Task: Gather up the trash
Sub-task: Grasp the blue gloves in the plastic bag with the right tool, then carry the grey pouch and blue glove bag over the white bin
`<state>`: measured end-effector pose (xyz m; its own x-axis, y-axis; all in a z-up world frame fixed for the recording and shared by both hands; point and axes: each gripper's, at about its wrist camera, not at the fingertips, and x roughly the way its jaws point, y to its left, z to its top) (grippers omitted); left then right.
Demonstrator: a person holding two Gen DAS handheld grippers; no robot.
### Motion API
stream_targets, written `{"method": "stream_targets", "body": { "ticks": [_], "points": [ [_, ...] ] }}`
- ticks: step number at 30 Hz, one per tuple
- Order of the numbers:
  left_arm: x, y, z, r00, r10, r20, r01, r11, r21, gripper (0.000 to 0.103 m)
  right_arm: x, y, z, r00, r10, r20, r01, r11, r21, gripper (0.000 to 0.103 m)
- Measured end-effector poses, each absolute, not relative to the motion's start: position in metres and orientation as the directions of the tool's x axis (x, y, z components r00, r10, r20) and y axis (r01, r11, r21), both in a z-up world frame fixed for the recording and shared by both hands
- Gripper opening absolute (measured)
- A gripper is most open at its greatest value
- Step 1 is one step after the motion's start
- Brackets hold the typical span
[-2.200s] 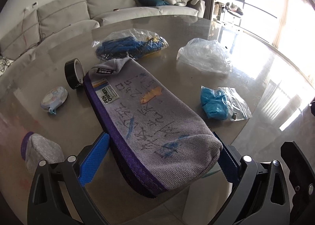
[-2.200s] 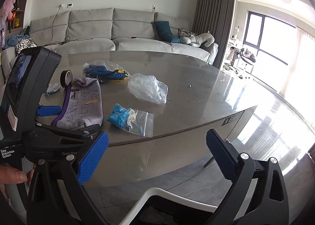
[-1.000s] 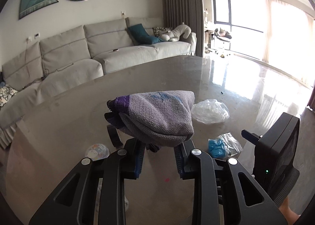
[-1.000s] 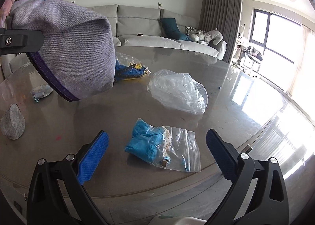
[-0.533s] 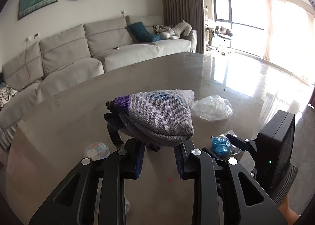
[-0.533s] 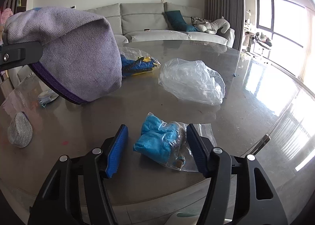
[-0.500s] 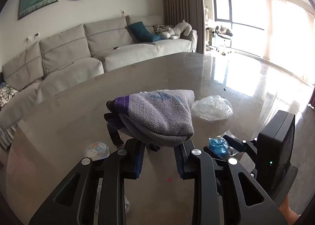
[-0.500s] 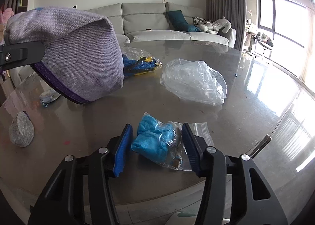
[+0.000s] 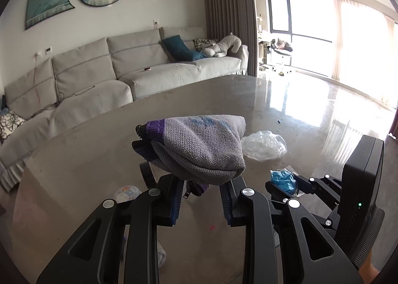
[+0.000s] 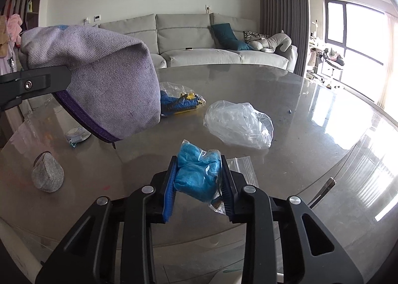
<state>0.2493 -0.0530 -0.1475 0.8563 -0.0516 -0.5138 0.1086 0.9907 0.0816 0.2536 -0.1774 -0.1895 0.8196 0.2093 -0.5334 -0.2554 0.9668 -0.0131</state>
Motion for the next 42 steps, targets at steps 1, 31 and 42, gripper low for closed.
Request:
{"method": "stream_targets", "body": {
  "ticks": [1,31,42],
  "points": [
    [0.246,-0.053,-0.144,0.86,-0.053,-0.508,0.109,0.991,0.08,0.026,0.251,-0.179,-0.183,0.825,0.21,-0.524,-0.254,0.967,-0.014,0.033],
    [0.155,-0.136,-0.131,0.816,-0.248,-0.522,0.328,0.943,0.065,0.026,0.09,-0.279,-0.107,0.912,0.051,-0.407,-0.086,0.994,-0.069,0.032],
    [0.133,-0.192,-0.172,0.724,-0.349,-0.595,0.464,0.884,0.045,0.027,0.052,-0.314,-0.12,0.901,-0.051,-0.431,0.032,0.998,-0.051,0.032]
  ]
}}
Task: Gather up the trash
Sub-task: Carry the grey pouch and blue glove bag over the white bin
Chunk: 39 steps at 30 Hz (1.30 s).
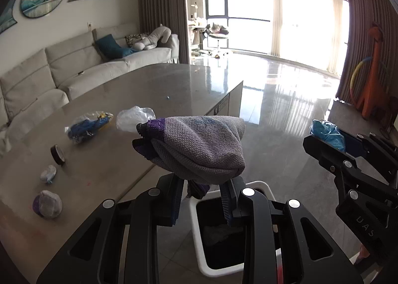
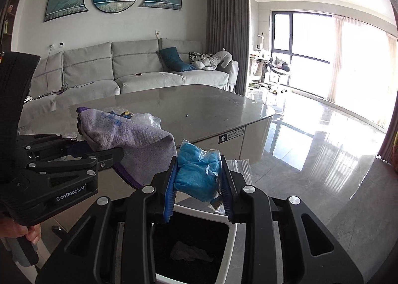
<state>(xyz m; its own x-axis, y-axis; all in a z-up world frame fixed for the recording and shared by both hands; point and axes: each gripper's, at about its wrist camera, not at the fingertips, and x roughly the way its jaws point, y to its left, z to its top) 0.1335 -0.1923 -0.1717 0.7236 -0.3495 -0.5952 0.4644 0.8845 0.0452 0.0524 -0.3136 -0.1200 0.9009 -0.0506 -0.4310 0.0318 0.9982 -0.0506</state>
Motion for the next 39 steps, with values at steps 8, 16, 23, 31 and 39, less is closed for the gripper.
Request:
{"method": "stream_targets", "body": {
  "ticks": [8,16,23,31,39],
  "points": [
    [0.127,-0.222,-0.198,0.669,-0.386,-0.635,0.526,0.85,0.037,0.027,0.041,-0.33,-0.122,0.902,-0.09,-0.421,0.082,0.996,-0.038,0.032],
    [0.129,-0.241,-0.22,0.639,-0.382,-0.667,0.549,0.834,0.048,0.027,0.04,-0.335,-0.131,0.894,-0.093,-0.438,0.088,0.996,-0.031,0.032],
    [0.133,-0.249,-0.243,0.604,-0.37,-0.706,0.559,0.828,0.045,0.027,0.048,-0.334,-0.139,0.883,-0.095,-0.46,0.088,0.995,-0.037,0.032],
    [0.14,-0.251,-0.268,0.566,-0.381,-0.73,0.571,0.821,0.015,0.027,0.055,-0.344,-0.167,0.863,-0.086,-0.498,0.1,0.995,0.001,0.032],
    [0.145,-0.259,-0.295,0.516,-0.387,-0.764,0.604,0.797,0.005,0.027,0.063,-0.347,-0.19,0.822,-0.103,-0.56,0.109,0.994,-0.024,0.032]
  ]
}}
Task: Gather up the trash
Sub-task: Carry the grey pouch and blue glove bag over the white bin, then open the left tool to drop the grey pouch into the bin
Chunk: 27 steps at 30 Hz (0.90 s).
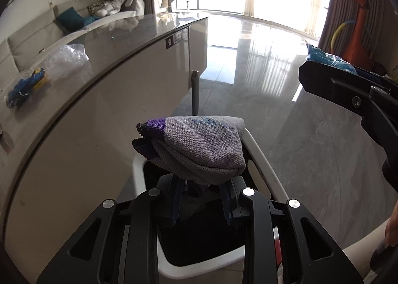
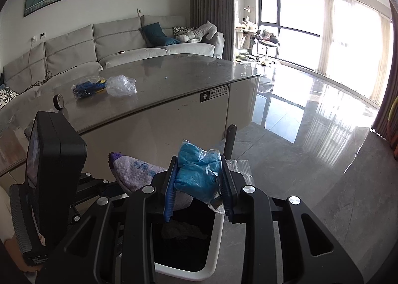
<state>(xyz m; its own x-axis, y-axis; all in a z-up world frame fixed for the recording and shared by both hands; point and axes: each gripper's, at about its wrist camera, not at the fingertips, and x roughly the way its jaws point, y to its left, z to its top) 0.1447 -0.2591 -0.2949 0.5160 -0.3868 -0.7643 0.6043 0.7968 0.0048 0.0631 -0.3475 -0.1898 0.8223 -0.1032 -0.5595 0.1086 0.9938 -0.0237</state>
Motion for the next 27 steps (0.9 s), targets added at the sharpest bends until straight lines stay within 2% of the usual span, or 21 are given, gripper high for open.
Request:
{"method": "stream_targets", "body": {
  "ticks": [5,7,8,9,11,13,21,27],
  "points": [
    [0.15,-0.264,-0.308,0.489,-0.375,-0.788,0.606,0.795,-0.003,0.027,0.068,-0.346,-0.195,0.816,-0.105,-0.569,0.106,0.994,-0.031,0.032],
    [0.153,-0.265,-0.31,0.479,-0.369,-0.797,0.609,0.793,-0.001,0.032,0.07,-0.345,-0.196,0.812,-0.101,-0.574,0.101,0.994,-0.032,0.032],
    [0.154,-0.266,-0.312,0.476,-0.363,-0.801,0.611,0.791,0.004,0.037,0.07,-0.345,-0.198,0.81,-0.102,-0.577,0.1,0.994,-0.035,0.032],
    [0.156,-0.267,-0.313,0.475,-0.354,-0.806,0.611,0.791,0.013,0.044,0.072,-0.345,-0.198,0.808,-0.104,-0.58,0.1,0.994,-0.039,0.032],
    [0.158,-0.271,-0.319,0.482,-0.306,-0.821,0.603,0.796,0.057,0.099,0.073,-0.345,-0.198,0.804,-0.107,-0.585,0.101,0.994,-0.043,0.032],
    [0.157,-0.275,-0.323,0.519,-0.248,-0.818,0.589,0.797,0.132,0.098,0.072,-0.346,-0.198,0.802,-0.113,-0.587,0.105,0.993,-0.048,0.032],
    [0.152,-0.27,-0.311,0.544,-0.236,-0.805,0.583,0.796,0.161,0.098,0.074,-0.35,-0.197,0.798,-0.111,-0.592,0.11,0.993,-0.039,0.032],
    [0.162,-0.242,-0.289,0.601,-0.217,-0.769,0.517,0.839,0.167,0.098,0.078,-0.345,-0.196,0.804,-0.093,-0.587,0.095,0.995,-0.028,0.033]
  ]
}}
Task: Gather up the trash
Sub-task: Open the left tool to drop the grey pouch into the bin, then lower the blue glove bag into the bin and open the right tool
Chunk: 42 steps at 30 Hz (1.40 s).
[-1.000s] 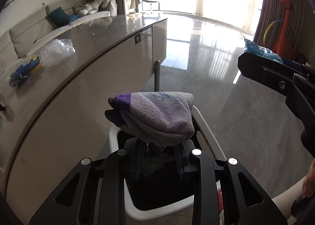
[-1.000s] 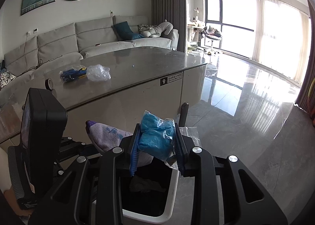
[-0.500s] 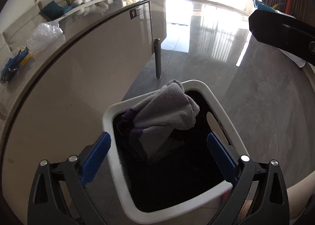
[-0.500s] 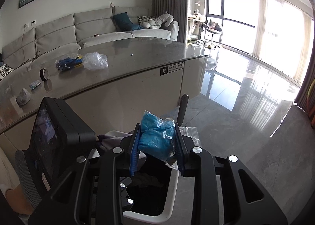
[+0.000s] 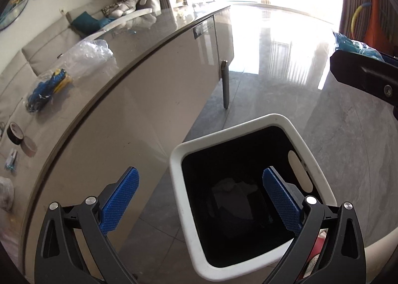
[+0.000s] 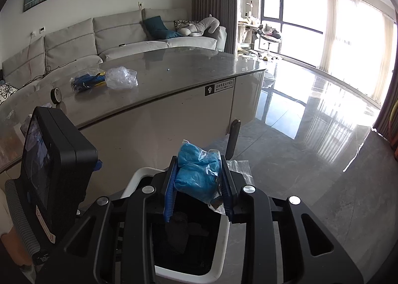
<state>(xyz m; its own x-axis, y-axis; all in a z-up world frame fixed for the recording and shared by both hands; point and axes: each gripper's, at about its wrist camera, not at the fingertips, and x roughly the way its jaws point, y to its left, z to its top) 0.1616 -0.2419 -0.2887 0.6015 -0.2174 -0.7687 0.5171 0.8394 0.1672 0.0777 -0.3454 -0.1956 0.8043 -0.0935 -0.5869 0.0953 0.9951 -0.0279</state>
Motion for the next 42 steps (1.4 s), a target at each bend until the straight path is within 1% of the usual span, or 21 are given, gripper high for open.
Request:
{"method": "stream_targets", "body": {
  "ticks": [4,8,12,20,24,31,32,33,34,35,36,40,42],
  "points": [
    [0.168,-0.222,-0.274,0.639,-0.198,-0.744,0.472,0.864,0.176,0.098,0.082,-0.341,-0.197,0.81,-0.062,-0.583,0.077,0.997,0.001,0.033],
    [0.172,-0.202,-0.263,0.689,-0.152,-0.709,0.408,0.889,0.206,0.098,0.091,-0.333,-0.206,0.805,-0.024,-0.592,0.053,0.998,0.032,0.033],
    [0.18,-0.183,-0.255,0.705,-0.126,-0.698,0.342,0.922,0.18,0.098,0.1,-0.32,-0.221,0.788,-0.001,-0.616,0.026,0.999,0.031,0.033],
    [0.184,-0.172,-0.251,0.718,-0.094,-0.69,0.324,0.922,0.211,0.098,0.108,-0.3,-0.246,0.755,0.036,-0.655,-0.031,0.999,0.019,0.033],
    [0.189,-0.161,-0.249,0.718,-0.085,-0.691,0.303,0.932,0.2,0.098,0.113,-0.298,-0.255,0.738,0.044,-0.674,-0.038,0.999,0.023,0.033],
    [0.191,-0.153,-0.244,0.722,-0.085,-0.687,0.29,0.938,0.189,0.098,0.124,-0.295,-0.286,0.673,0.033,-0.739,-0.036,0.999,0.012,0.033],
    [0.19,-0.152,-0.243,0.723,-0.085,-0.686,0.289,0.938,0.189,0.098,0.124,-0.295,-0.288,0.669,0.029,-0.742,-0.032,0.999,0.011,0.036],
    [0.189,-0.151,-0.243,0.724,-0.084,-0.684,0.288,0.939,0.19,0.098,0.124,-0.296,-0.289,0.667,0.022,-0.744,-0.027,1.0,0.006,0.044],
    [0.188,-0.151,-0.243,0.725,-0.083,-0.683,0.287,0.939,0.191,0.098,0.124,-0.297,-0.291,0.66,0.015,-0.751,-0.019,1.0,0.003,0.074],
    [0.189,-0.151,-0.243,0.724,-0.083,-0.684,0.288,0.938,0.191,0.098,0.125,-0.297,-0.292,0.656,0.005,-0.755,-0.01,1.0,-0.002,0.096],
    [0.189,-0.151,-0.243,0.723,-0.082,-0.686,0.288,0.938,0.191,0.098,0.123,-0.298,-0.291,0.669,-0.018,-0.743,0.004,1.0,-0.02,0.098],
    [0.188,-0.15,-0.242,0.727,-0.071,-0.683,0.282,0.938,0.202,0.098,0.122,-0.296,-0.286,0.687,-0.109,-0.718,0.042,0.993,-0.11,0.098],
    [0.186,-0.15,-0.241,0.729,-0.069,-0.681,0.282,0.937,0.207,0.098,0.121,-0.297,-0.281,0.703,-0.121,-0.701,0.054,0.992,-0.117,0.098]
  ]
}}
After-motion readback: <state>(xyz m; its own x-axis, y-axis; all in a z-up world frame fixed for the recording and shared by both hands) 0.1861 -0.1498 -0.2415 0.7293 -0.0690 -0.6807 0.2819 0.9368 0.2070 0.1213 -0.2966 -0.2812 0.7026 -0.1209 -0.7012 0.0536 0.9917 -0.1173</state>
